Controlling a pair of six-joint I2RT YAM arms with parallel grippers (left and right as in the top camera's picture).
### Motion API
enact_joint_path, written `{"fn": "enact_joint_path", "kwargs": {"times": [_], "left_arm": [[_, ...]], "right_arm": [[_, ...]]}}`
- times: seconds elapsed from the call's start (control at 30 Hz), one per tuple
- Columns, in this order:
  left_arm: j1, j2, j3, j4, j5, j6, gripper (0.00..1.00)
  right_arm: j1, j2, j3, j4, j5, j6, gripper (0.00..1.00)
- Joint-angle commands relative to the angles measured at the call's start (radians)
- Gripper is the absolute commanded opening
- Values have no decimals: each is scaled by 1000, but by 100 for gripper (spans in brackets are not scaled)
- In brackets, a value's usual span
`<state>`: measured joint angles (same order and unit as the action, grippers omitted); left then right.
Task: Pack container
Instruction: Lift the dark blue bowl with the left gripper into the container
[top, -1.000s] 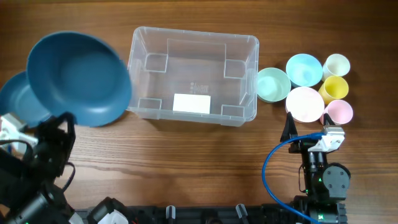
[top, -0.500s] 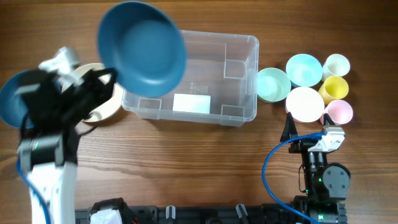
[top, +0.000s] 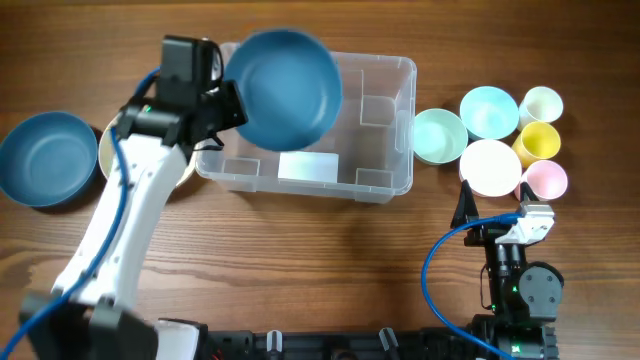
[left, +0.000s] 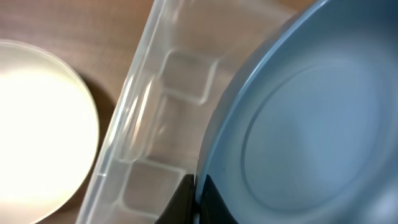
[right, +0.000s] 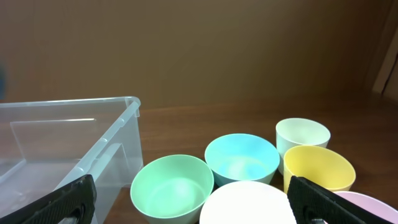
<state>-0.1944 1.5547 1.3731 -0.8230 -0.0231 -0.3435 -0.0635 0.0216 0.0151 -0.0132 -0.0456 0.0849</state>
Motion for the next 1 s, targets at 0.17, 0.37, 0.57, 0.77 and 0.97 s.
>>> {"fn": "enact_joint_path", "kwargs": {"times": [0.17,0.37,0.57,0.77,0.97], "left_arm": [[-26,92,20,0,-66,174,4],[-47,145,19,2,-70,183,4],[-71,203,19,24,-153,179,4],[-71,209,19,40,-173,179,4],[-72,216,18,43,-178,180,4]], "right_arm": [[-4,-1,-4,5,-16,-3,99],[-4,-1,-4,5,-16,-4,100],[-4,-1,-4,5,-16,-4,100],[-4,-1,-4,5,-16,-4,100],[-4,-1,-4,5,-16,-4,100]]}}
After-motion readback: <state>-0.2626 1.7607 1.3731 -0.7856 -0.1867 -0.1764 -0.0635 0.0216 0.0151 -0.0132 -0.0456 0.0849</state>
